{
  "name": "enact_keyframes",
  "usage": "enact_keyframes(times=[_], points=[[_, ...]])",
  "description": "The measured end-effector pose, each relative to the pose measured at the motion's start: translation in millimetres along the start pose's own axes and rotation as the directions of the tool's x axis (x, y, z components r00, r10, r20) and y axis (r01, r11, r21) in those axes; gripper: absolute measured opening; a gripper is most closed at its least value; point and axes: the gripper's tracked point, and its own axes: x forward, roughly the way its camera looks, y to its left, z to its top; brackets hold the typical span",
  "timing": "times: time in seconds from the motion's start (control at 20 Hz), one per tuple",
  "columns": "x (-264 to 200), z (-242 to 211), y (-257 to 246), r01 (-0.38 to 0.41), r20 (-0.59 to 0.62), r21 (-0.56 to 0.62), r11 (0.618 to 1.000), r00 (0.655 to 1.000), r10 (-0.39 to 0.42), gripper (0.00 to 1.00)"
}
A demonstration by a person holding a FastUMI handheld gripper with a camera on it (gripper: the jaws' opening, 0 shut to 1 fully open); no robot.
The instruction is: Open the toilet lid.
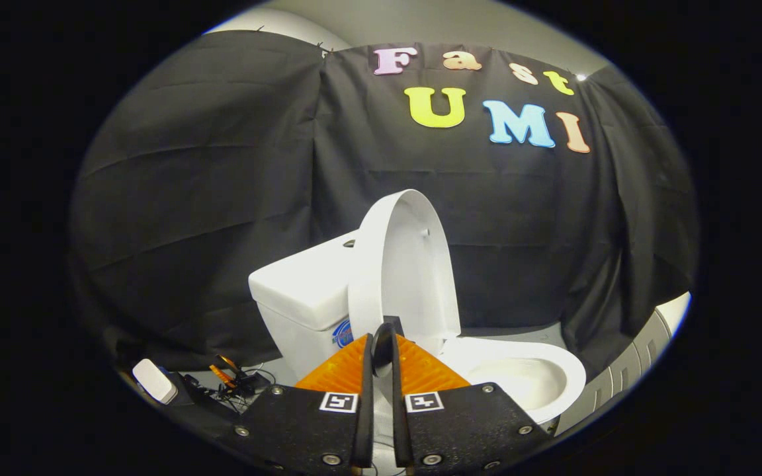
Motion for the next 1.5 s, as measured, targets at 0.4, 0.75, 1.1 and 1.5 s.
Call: enact_keyframes(times=[0.4, 0.75, 1.1, 1.5], points=[[-17.9, 40.8, -4.5, -0.016, 0.147, -0.028, 0.999, 0.989, 0.02, 0.94], [-63.9, 67.6, -43.4, -0.014, 0.257, -0.109, 0.994, 0.965, 0.042, 0.94], [-100.6, 61.4, -97.9, 0.053, 0.301, -0.129, 0.99, 0.954, -0.012, 0.94], [-157.0, 73.3, -152.5, 0.1, 0.37, -0.069, 0.993, 0.927, -0.068, 0.95]])
